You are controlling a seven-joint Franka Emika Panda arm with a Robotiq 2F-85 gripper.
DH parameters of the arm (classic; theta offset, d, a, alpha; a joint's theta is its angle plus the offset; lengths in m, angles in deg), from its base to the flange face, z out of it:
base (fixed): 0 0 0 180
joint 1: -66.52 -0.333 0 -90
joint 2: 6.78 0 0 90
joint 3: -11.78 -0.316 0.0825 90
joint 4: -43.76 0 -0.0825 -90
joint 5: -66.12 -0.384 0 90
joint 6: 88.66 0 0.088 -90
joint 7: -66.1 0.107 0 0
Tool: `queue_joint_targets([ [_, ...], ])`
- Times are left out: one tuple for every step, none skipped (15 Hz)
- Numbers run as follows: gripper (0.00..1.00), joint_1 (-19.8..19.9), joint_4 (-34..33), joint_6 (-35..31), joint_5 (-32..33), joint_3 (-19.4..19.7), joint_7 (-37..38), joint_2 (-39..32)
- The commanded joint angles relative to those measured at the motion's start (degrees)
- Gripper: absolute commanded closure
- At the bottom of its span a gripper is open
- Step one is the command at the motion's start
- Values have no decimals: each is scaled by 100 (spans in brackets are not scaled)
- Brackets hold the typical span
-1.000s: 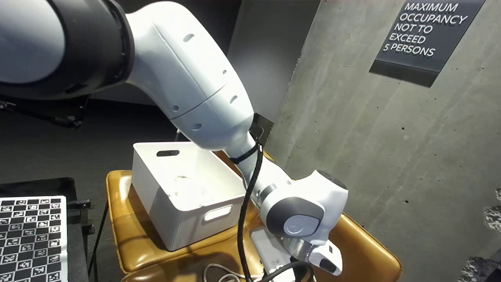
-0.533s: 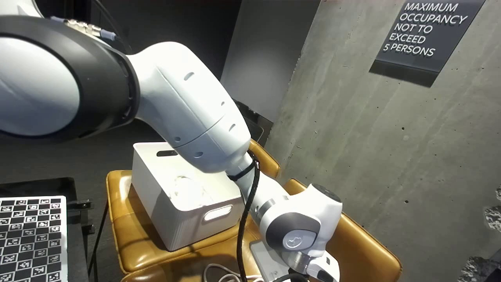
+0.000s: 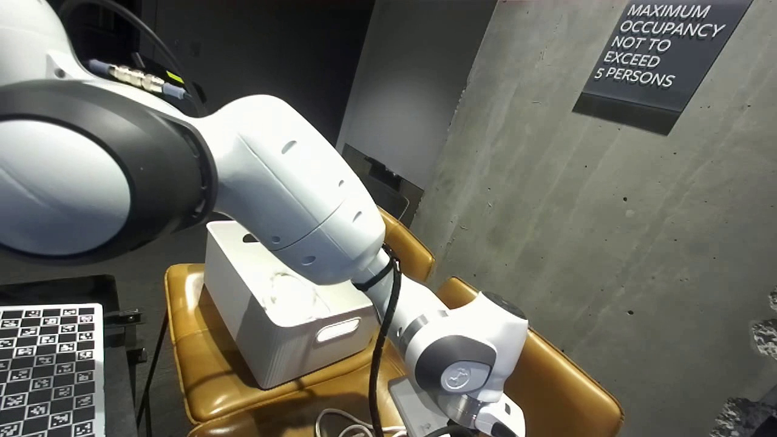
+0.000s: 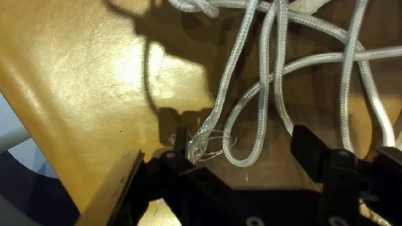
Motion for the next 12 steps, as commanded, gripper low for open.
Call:
queue_joint_targets([
  [44,41,-575,278,93,32,135,-334],
  [44,45,-633,288,99,31,141,-378],
  [52,49,-688,304,102,31,143,-415],
  [59,53,-743,317,105,34,148,-452],
  [69,58,-796,341,107,35,153,-487],
  [75,60,-846,375,110,38,158,-514],
  [82,61,-887,394,114,42,160,-538],
  [90,14,-803,368,68,92,152,-492],
  [97,-5,-747,374,68,95,160,-443],
  [100,-43,-591,338,70,96,174,-309],
  [100,-59,-530,323,70,96,178,-249],
  [100,-91,-342,303,59,75,154,-56],
])
